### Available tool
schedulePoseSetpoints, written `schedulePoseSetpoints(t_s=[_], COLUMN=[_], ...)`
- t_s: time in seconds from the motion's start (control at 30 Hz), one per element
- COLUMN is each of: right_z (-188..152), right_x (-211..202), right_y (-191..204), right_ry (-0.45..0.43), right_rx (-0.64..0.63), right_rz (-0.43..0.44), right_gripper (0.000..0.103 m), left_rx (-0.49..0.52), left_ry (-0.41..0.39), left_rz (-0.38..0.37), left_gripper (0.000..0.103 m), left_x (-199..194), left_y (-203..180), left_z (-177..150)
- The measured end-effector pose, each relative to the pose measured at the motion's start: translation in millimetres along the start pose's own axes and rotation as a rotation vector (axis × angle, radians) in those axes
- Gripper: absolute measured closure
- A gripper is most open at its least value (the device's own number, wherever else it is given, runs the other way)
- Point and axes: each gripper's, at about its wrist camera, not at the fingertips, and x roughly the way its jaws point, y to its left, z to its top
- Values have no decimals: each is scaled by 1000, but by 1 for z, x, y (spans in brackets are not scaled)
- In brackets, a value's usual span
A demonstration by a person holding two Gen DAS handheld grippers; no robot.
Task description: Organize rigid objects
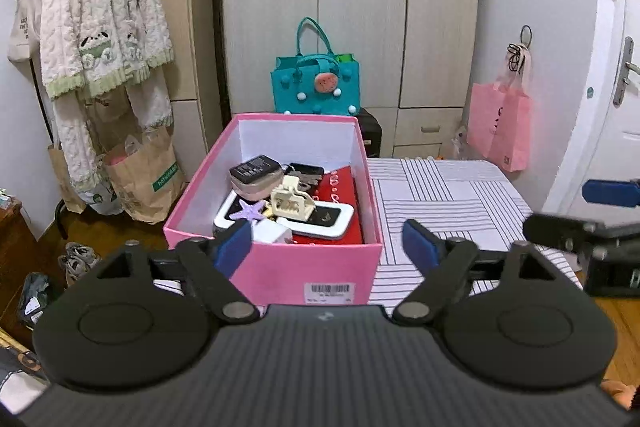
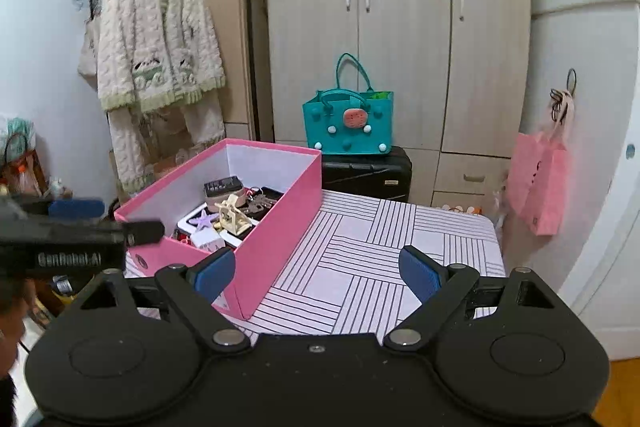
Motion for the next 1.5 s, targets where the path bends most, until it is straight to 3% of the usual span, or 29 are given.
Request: schedulePoseSetpoints(t_s=[0.03,0.17,0.3,0.47,0.6,0.7,0.9,1.03,1.1,1.23,1.5], right_z=[0,-2,-9,-18,-22,-24,-29,-29,-28,-30,-39], right_x=[1,8,10,7,6,7,-7,-6,1,7,-2], right_y=[-2,-5,-10,-19,-22,-25,-32,-37,-38,-30,-26], right_ry=[-2,17,24,12,34,55,-33,-7,58,79,32], right_rx=[15,23,32,39,38,48,94,103,89,27,67], right_rz=[6,-20,-54,-58,-105,-135,-69,-81,-125,-235,-176], right_gripper=[12,11,1,0,0,0,0,0,0,0,0], left_rx=[15,11,19,31,-17,-24,-41,-19,-1,30,31], left_ry=[-4,6,44,116,108,106,121,122,118,101,71], left_rz=[3,40,89,106,61,84,87,79,80,98,98], left_gripper=[6,0,0,0,0,0,0,0,0,0,0], left_x=[-1,3,9,18,15,15,16,16,15,14,13], left_y=[-2,-6,-10,-16,-14,-15,-17,-22,-25,-30,-32], left_z=[-2,-6,-6,-6,-11,-14,-16,-16,-17,-18,-26])
